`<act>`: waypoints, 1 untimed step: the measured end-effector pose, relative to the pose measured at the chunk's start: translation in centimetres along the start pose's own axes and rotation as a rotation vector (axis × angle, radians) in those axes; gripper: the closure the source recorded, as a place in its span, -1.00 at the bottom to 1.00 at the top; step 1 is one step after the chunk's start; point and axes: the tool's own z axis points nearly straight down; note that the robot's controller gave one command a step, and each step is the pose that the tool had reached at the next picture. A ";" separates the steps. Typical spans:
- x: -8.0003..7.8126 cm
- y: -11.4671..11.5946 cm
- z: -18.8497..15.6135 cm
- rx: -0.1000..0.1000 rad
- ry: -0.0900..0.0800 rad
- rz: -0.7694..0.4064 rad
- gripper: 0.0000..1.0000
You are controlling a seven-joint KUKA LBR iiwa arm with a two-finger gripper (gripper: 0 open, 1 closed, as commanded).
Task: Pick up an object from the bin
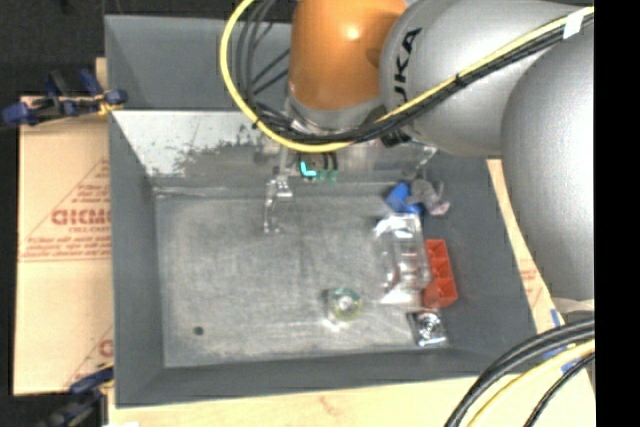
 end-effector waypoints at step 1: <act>-0.2 -8.3 8.6 0.003 -0.001 0.181 -1.00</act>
Offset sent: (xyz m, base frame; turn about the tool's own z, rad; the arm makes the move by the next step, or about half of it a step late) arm 0.0029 -0.0790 -0.0833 0.1827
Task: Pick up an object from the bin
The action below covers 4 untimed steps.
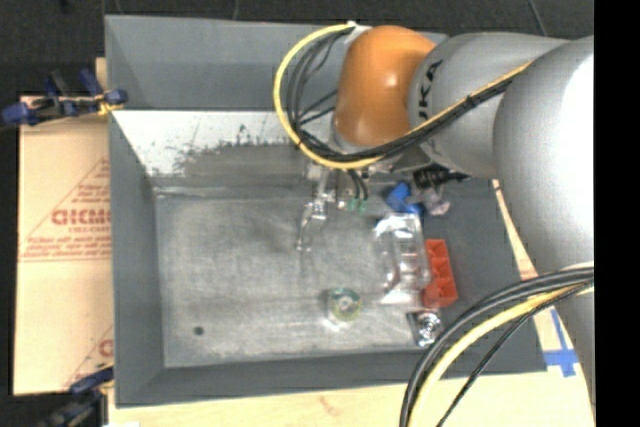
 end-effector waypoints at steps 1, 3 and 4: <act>1.6 -8.2 -5.1 0.002 -0.007 -0.129 -1.00; 14.1 -9.4 3.6 0.002 -0.028 -0.569 -1.00; 12.7 -5.4 3.8 0.001 -0.011 -0.559 -1.00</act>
Offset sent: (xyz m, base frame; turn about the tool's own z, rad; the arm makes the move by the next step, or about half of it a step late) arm -0.0304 -0.0715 0.0482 -0.1353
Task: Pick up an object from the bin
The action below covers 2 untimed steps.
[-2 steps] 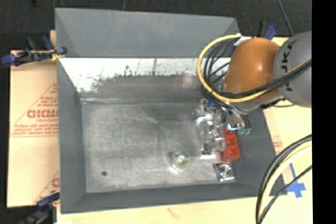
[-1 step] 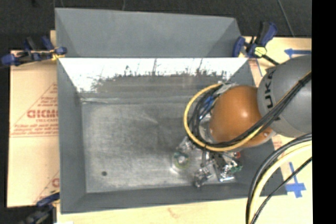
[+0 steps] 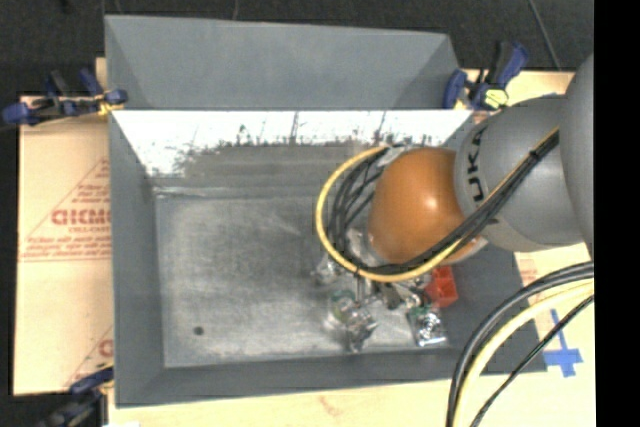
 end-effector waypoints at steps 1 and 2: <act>-0.1 0.0 -0.2 0.000 -0.007 0.002 1.00; 2.3 -7.5 -15.6 0.001 -0.001 -0.361 1.00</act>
Offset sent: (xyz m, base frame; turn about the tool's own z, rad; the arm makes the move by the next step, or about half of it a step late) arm 0.0000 0.0000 0.0000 0.0000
